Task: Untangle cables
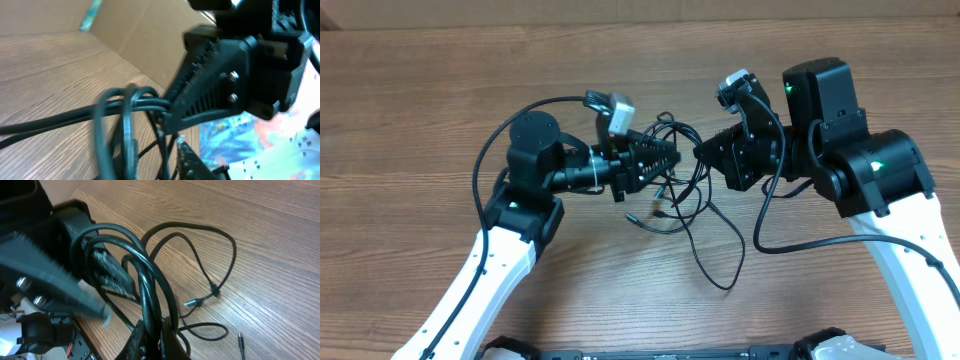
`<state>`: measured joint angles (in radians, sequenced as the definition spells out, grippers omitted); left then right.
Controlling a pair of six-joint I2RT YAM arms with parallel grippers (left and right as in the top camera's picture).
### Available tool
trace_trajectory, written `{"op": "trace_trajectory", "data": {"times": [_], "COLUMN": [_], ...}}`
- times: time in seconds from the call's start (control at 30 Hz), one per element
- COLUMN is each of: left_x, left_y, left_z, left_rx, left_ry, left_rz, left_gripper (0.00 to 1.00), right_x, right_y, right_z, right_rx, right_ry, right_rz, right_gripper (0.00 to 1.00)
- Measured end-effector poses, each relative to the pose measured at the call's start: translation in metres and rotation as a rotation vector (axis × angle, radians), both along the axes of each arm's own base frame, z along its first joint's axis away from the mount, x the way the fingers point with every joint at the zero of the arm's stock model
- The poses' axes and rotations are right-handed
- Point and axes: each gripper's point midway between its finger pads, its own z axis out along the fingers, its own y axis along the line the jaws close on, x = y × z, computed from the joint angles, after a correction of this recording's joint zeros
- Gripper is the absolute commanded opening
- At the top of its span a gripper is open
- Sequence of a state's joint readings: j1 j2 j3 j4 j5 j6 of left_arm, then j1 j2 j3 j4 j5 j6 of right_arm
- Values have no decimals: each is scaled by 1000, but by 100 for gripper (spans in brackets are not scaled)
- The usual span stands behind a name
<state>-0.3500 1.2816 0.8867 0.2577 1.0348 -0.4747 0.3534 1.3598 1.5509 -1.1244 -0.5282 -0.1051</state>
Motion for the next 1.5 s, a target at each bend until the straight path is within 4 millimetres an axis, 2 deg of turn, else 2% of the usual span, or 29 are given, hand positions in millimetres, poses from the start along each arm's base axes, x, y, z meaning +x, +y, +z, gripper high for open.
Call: {"op": "trace_trajectory", "data": {"times": [0.03,0.1,0.27,0.3,0.33,0.43,0.5,0.57,0.7,0.97,1.37,1.5], "left_x": [-2,-4,-1,-1,0,2,3,5,6,2,-6,-6], "left_y": [-2,-4,-4,-4,-4,-3,-3,-2,-2,-3,-5,-5], "left_z": [0,0,-1,-1,-1,-1,-2,-2,-2,4,17,18], "left_rx": [2,5,12,14,14,16,18,18,15,-5,-43,-47], "left_ry": [-12,-29,-51,-54,-54,-54,-52,-50,-30,-28,-64,-63], "left_rz": [-10,-19,-3,1,3,14,25,32,41,16,-33,-36], "left_gripper": [22,4,4,4,4,4,4,4,4,4,4,4], "right_x": [0,-1,-2,-3,-3,-3,-2,-1,3,6,3,2], "right_y": [0,1,2,2,1,-1,-2,-3,-7,-10,-9,-8], "right_z": [0,1,1,1,0,-3,-4,-4,-5,-7,-7,-7], "right_rx": [2,7,12,11,7,-6,-12,-18,-42,-100,-120,-116], "right_ry": [1,2,7,9,13,23,20,14,-6,-77,-128,-130], "right_rz": [1,6,11,11,8,-2,-8,-12,-29,24,99,108], "right_gripper": [4,4,4,8,20,79,91,94,87,52,37,22]}}
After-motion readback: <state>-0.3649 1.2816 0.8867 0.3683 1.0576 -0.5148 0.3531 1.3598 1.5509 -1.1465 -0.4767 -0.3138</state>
